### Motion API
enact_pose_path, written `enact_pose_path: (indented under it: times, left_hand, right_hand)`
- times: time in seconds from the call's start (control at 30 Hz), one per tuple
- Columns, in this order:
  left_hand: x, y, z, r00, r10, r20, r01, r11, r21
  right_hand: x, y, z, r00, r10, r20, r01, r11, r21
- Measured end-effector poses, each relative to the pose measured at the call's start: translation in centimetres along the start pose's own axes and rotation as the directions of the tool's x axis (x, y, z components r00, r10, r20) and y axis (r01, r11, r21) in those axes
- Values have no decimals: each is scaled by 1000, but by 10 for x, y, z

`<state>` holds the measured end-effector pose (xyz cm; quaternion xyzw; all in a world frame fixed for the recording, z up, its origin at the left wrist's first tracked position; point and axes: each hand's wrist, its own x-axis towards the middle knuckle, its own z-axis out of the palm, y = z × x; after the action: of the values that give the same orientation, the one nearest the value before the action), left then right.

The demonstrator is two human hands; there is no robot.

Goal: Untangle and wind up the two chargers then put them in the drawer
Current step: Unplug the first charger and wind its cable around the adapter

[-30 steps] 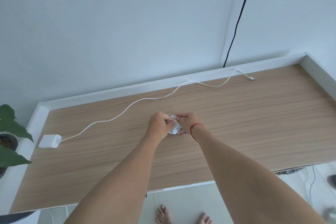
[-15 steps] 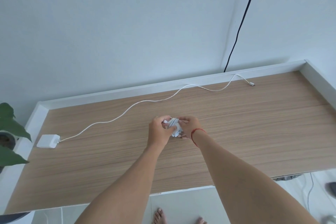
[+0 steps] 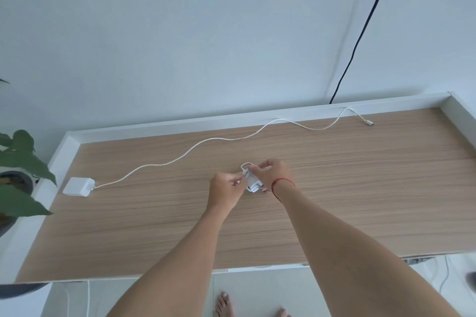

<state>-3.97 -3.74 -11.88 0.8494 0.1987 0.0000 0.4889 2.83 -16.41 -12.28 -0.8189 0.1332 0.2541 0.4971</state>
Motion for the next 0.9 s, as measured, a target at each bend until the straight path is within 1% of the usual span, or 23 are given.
enact_pose_path:
  times: [0.07, 0.13, 0.2, 0.3, 0.47, 0.6, 0.67, 0.8, 0.9]
  left_hand:
    - [0, -1, -5, 999, -20, 31, 20, 1000, -14]
    - [3, 2, -8, 999, -40, 31, 42, 996, -82]
    - [6, 5, -9, 996, -83, 16, 85, 986, -144]
    - [9, 4, -7, 986, -166, 14, 166, 971, -174]
    - [6, 0, -9, 973, -215, 83, 229, 941, -250]
    - [3, 3, -13, 955, -249, 162, 292, 883, -368]
    - [6, 4, -15, 946, -269, 181, 318, 874, -367]
    - [13, 10, -13, 936, -298, 188, 340, 902, -265]
    - [10, 13, -12, 936, -316, 153, 349, 876, -332]
  right_hand:
    - [2, 0, 4, 1000, 6, -24, -6, 1000, 1]
    - [2, -1, 6, 999, 15, -37, -15, 1000, 9]
    - [1, -3, 7, 999, 23, -33, -23, 1000, 8]
    - [0, -5, 7, 998, 45, -36, -45, 999, 11]
    - [2, -4, 8, 998, 46, -32, -46, 999, 13]
    - [3, -3, 8, 999, 39, -29, -38, 999, 12]
    - [3, -3, 8, 999, 37, -31, -37, 999, 9]
    - [3, -3, 8, 999, 32, -32, -33, 999, -15]
    - [4, -1, 8, 999, 27, -32, -27, 1000, -12]
